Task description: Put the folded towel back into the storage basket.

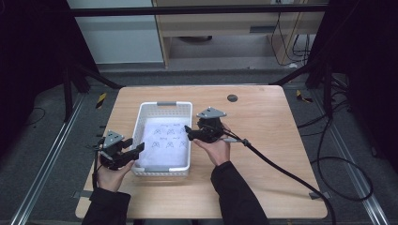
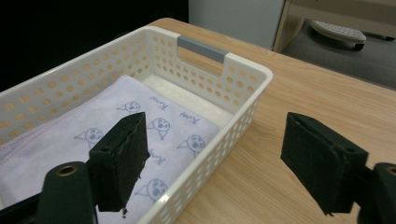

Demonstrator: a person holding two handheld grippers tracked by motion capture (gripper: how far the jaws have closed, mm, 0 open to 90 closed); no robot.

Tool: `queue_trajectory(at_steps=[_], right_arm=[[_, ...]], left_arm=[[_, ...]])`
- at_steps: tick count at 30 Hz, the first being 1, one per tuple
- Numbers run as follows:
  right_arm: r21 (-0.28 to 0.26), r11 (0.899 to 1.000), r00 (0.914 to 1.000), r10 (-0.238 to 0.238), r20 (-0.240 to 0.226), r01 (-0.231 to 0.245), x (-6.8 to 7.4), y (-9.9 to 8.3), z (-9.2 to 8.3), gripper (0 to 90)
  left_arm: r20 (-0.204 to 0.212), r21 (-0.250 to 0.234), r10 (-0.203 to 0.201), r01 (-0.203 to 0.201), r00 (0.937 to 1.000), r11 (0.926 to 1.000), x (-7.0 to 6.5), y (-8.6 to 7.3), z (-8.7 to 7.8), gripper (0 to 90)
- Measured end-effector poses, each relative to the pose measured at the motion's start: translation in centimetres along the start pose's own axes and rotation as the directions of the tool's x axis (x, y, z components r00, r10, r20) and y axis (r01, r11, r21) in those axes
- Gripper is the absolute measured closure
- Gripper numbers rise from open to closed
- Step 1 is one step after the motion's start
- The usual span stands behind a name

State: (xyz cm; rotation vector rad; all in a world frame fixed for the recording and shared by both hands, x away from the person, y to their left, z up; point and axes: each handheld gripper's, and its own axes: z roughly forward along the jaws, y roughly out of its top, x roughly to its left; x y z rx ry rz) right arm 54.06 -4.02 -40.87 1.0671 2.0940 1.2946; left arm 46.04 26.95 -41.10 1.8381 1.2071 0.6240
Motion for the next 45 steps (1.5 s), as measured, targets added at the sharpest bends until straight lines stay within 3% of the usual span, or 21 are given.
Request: queue_trajectory(at_steps=[12, 23, 45], right_arm=[[-0.011, 1.000, 0.9999, 0.015, -0.009, -0.015, -2.3, -2.4, -4.0, 17.1], [-0.059, 0.995, 0.9966, 0.081, -0.012, -0.082, -5.5, -6.1, -8.3, 14.9], [-0.066, 0.992, 0.9932, 0.113, 0.028, -0.111, -8.7, -11.7, -13.3, 10.1]], left_arm=[[-0.011, -0.003, 0.024, -0.024, 0.9997, 0.9997, -0.1, -0.6, -0.2, 39.6], [-0.016, -0.011, 0.034, -0.034, 0.9993, 0.9994, -0.4, -1.3, -0.6, 39.0], [-0.020, -0.021, 0.049, -0.049, 0.9986, 0.9986, -0.5, -3.1, -1.9, 36.3]])
